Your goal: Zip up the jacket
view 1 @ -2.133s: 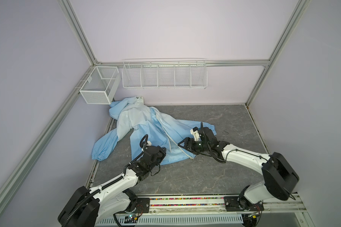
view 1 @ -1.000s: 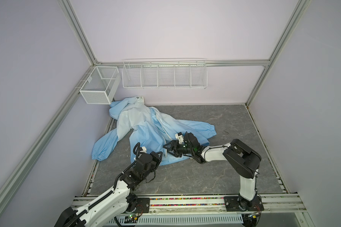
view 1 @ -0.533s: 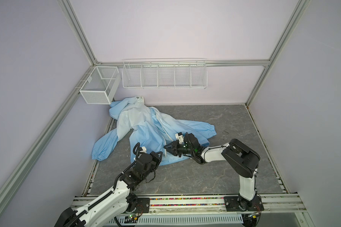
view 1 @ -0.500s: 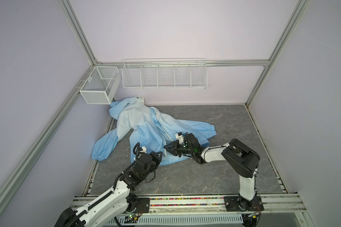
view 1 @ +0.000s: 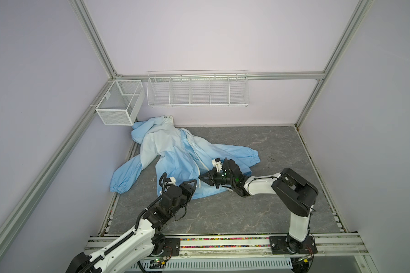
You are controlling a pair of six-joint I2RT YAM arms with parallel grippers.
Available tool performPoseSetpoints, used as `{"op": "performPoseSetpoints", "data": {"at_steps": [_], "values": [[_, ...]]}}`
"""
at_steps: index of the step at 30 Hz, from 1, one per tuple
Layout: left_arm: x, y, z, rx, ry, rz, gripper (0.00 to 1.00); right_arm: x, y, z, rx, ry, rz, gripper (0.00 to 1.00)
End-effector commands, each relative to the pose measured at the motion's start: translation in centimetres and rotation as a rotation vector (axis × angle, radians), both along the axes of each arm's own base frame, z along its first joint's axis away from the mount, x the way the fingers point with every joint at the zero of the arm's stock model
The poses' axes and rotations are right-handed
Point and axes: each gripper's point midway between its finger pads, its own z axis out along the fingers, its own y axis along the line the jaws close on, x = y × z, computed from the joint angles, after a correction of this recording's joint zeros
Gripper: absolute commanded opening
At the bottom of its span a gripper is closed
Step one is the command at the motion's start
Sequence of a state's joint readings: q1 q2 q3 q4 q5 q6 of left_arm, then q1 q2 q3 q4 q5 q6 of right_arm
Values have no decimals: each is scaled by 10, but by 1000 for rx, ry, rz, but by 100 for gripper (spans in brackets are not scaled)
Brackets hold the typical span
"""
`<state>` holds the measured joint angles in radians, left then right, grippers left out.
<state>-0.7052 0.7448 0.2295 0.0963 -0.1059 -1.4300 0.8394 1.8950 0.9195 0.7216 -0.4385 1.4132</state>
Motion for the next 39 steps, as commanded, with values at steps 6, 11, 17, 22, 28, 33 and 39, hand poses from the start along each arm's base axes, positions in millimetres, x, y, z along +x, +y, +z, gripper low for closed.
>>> {"op": "performPoseSetpoints", "data": {"at_steps": [6, 11, 17, 22, 28, 33, 39], "values": [[13, -10, 7, -54, -57, 3, 62, -2, -5, 21, 9, -20, 5, 7], [18, -11, 15, -56, -102, 10, 61, -5, -6, 22, 6, -16, 11, 7], [20, -14, 28, -40, -176, -22, 58, -3, -15, 18, -12, -15, 3, 7], [15, -19, 14, -22, -150, -67, 57, 2, -24, 16, -28, -24, -5, 7], [12, -24, 3, -28, -134, -93, 53, 4, -28, 18, -36, -39, 1, 7], [15, -28, 1, -39, -128, -100, 39, 0, -39, 2, -62, -17, -4, 7], [17, -35, -3, -33, -107, -123, 4, -3, -41, 3, -59, -33, 11, 9]]}}
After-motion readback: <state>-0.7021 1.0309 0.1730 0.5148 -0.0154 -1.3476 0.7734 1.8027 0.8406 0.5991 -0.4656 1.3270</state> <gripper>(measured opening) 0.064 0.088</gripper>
